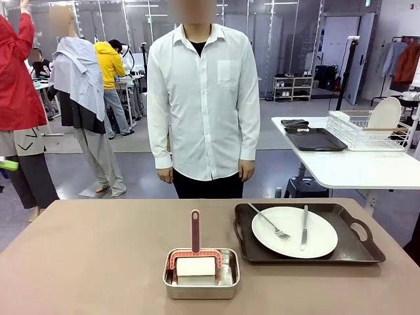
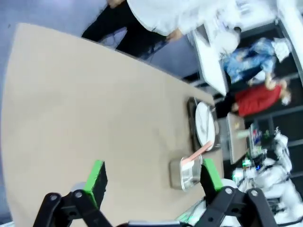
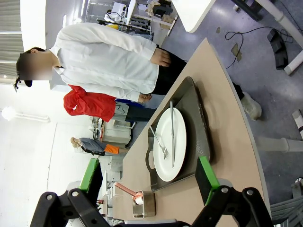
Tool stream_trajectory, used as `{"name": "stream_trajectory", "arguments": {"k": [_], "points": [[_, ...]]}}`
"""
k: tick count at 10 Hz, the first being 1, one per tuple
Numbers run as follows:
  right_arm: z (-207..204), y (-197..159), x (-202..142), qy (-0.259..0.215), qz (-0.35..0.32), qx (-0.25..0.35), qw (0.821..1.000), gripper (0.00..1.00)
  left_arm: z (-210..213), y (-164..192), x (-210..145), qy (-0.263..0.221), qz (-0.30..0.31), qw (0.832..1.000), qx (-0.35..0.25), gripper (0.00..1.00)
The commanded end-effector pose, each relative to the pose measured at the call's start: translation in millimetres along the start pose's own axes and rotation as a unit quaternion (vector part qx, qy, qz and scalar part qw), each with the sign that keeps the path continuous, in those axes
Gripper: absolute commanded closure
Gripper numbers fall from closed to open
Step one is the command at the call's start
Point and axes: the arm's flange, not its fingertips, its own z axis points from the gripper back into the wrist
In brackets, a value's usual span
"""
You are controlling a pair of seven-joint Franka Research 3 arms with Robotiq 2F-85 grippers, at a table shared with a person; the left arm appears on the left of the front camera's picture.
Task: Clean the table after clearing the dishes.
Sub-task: When the right (or left) Handle tray is removed, use the right hand (or left hand) to clean the right (or left) side of the table with the Lint Roller.
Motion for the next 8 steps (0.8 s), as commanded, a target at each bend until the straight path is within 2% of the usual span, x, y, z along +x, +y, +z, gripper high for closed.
{"name": "stream_trajectory", "arguments": {"k": [1,3,4,5,8], "points": [[0.6,3.0,-0.1,-0.005,-0.002,0.006,1.0,0.0,20.0,35.9,-9.6,-0.066,0.044,0.994,-0.07,0.0],[0.6,3.0,-0.1,-0.005,-0.002,0.006,1.0,0.0,43.0,72.4,-26.9,-0.119,0.075,0.989,-0.04,0.0],[0.6,3.0,-0.1,-0.005,-0.002,0.006,1.0,0.0,47.8,82.0,-30.3,-0.13,0.069,0.989,0.001,0.0],[0.6,3.0,-0.1,-0.005,-0.002,0.006,1.0,0.0,48.3,62.4,-24.2,-0.093,0.083,0.991,-0.04,0.0],[0.6,3.0,-0.1,-0.005,-0.002,0.006,1.0,0.0,48.3,62.4,-24.2,-0.093,0.083,0.991,-0.04,0.0]]}}
